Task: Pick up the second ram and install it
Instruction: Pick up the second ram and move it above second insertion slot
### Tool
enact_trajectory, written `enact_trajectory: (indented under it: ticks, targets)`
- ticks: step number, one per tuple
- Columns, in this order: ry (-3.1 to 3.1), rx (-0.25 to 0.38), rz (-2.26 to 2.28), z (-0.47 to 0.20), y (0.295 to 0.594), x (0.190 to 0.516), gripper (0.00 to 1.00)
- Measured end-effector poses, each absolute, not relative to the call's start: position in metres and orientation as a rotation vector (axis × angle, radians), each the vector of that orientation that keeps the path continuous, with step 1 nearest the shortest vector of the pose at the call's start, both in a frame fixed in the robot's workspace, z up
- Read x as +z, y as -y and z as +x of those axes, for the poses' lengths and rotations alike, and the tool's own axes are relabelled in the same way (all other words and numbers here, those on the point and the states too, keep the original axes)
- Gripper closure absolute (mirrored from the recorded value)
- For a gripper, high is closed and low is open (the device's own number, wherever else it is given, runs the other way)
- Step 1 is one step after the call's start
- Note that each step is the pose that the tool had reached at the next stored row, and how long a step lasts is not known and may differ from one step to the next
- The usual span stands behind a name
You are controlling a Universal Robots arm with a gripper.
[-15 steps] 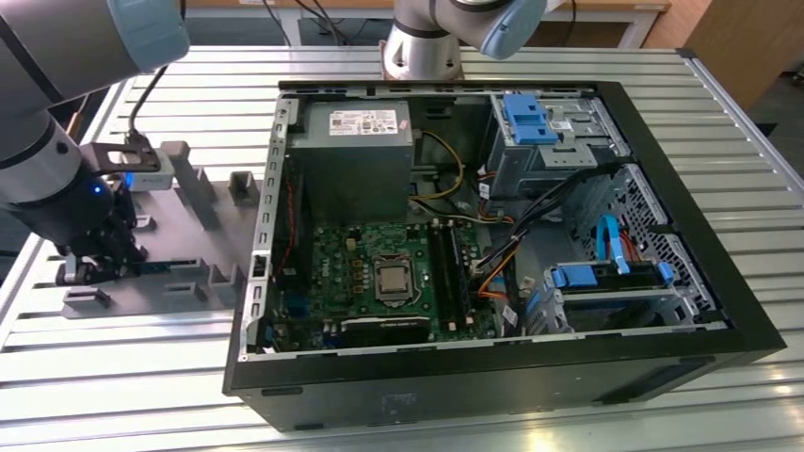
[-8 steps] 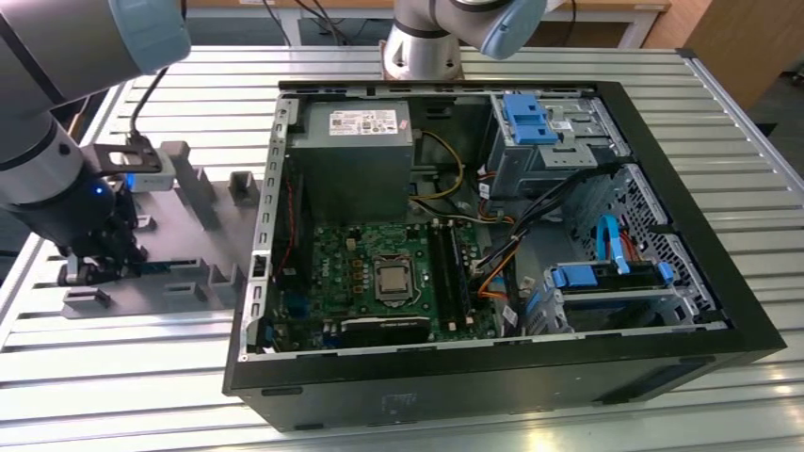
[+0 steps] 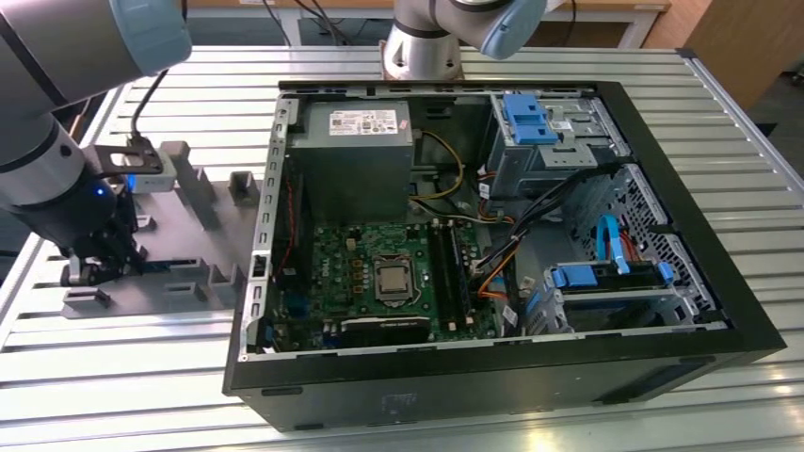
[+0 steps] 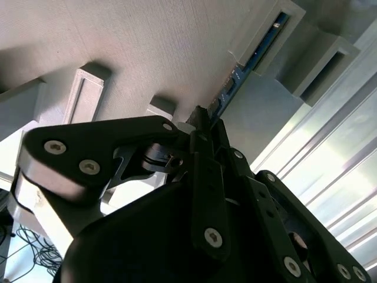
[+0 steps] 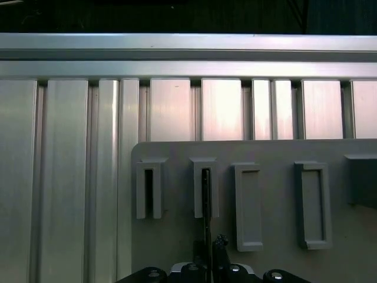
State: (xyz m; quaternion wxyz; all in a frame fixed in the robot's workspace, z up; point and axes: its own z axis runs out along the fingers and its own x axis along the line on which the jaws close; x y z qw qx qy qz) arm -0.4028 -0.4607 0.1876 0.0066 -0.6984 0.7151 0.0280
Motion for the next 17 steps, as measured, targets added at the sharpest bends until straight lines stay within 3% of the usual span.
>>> enact_trajectory:
  ticks: [17]
  targets:
    - [-2.238,0.086,-2.186,-0.4028,0.4607,0.1872,0.86]
